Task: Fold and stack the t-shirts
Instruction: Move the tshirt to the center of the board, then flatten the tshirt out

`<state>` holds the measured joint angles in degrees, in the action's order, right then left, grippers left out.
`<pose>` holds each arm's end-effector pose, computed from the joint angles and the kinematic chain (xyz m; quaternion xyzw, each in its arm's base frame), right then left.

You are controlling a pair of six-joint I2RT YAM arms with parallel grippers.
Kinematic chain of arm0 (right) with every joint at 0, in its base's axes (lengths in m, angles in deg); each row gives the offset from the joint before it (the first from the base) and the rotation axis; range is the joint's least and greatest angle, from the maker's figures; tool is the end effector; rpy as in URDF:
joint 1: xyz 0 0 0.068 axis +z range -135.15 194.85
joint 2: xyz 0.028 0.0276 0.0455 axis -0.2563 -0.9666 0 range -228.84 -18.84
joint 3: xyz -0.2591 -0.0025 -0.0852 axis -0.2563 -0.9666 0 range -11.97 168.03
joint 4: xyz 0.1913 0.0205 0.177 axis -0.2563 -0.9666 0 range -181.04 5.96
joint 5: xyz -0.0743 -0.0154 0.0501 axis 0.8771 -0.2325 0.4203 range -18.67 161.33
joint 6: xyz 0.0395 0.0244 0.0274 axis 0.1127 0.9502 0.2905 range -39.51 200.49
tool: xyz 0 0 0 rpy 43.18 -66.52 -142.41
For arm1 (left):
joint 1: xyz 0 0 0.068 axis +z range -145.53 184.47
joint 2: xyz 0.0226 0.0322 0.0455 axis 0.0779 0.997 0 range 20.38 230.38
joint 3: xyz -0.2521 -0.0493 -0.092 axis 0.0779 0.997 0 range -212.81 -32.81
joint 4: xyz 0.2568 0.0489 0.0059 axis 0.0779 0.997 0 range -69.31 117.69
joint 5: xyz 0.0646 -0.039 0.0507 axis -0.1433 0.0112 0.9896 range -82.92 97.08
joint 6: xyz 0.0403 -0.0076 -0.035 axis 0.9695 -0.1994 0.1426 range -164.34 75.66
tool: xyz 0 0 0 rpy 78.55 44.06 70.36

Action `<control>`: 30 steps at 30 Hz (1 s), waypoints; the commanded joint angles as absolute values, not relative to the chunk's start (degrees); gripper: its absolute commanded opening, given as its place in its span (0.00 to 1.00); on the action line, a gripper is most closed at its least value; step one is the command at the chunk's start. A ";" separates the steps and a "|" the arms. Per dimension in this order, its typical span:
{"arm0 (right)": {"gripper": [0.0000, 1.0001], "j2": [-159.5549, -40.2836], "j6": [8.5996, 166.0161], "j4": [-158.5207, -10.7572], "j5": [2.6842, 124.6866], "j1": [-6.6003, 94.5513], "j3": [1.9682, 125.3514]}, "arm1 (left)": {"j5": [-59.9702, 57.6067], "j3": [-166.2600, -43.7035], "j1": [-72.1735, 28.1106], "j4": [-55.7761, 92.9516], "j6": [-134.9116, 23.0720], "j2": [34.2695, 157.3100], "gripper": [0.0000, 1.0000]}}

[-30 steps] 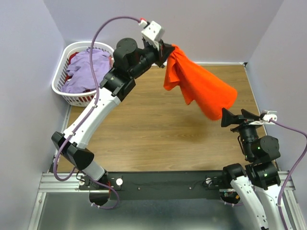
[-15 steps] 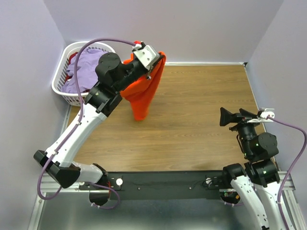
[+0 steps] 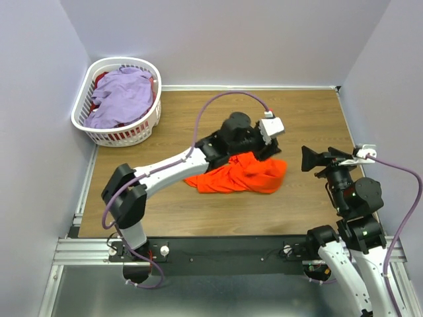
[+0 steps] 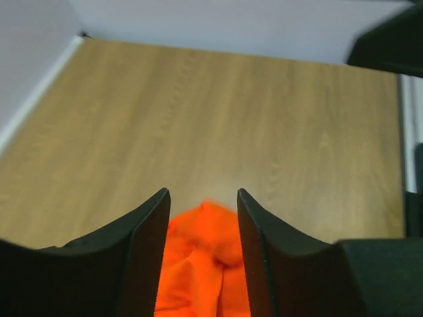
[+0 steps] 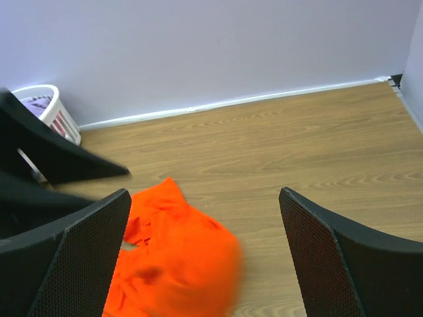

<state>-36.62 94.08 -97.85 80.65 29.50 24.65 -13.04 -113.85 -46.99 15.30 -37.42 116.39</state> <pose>0.0884 0.0170 0.3396 0.0537 0.6737 0.1260 0.7262 0.2432 -0.3250 0.3529 0.4651 0.6014 -0.3643 0.5377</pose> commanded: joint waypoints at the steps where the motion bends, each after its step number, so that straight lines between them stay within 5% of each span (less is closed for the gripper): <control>1: 1.00 -38.78 93.24 -98.63 78.63 29.96 27.05 | -10.24 -114.38 -50.20 8.83 -46.69 116.62 0.60; 8: 1.00 -49.58 96.04 -102.23 72.65 29.88 32.75 | 12.64 -100.00 -50.03 10.40 -59.70 104.45 0.80; 12: 1.00 -60.65 99.91 -105.39 68.53 29.88 35.57 | 19.20 -90.66 -47.83 16.89 -67.79 96.77 0.81; 15: 0.99 -71.28 100.44 -107.85 63.27 29.96 37.59 | 19.12 -83.30 -45.20 18.49 -74.29 92.46 0.81; 20: 0.82 -85.62 101.50 -108.74 54.10 30.75 39.97 | 16.22 -74.22 -40.54 16.65 -80.89 88.94 0.79; 30: 0.74 -97.67 100.62 -109.35 67.54 42.88 42.16 | 13.06 -68.85 -32.28 15.42 -81.34 93.24 0.77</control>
<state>-94.89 100.57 -107.77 62.11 39.32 39.01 14.43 -69.65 -33.68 16.86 -80.28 91.54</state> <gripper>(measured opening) 0.748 0.776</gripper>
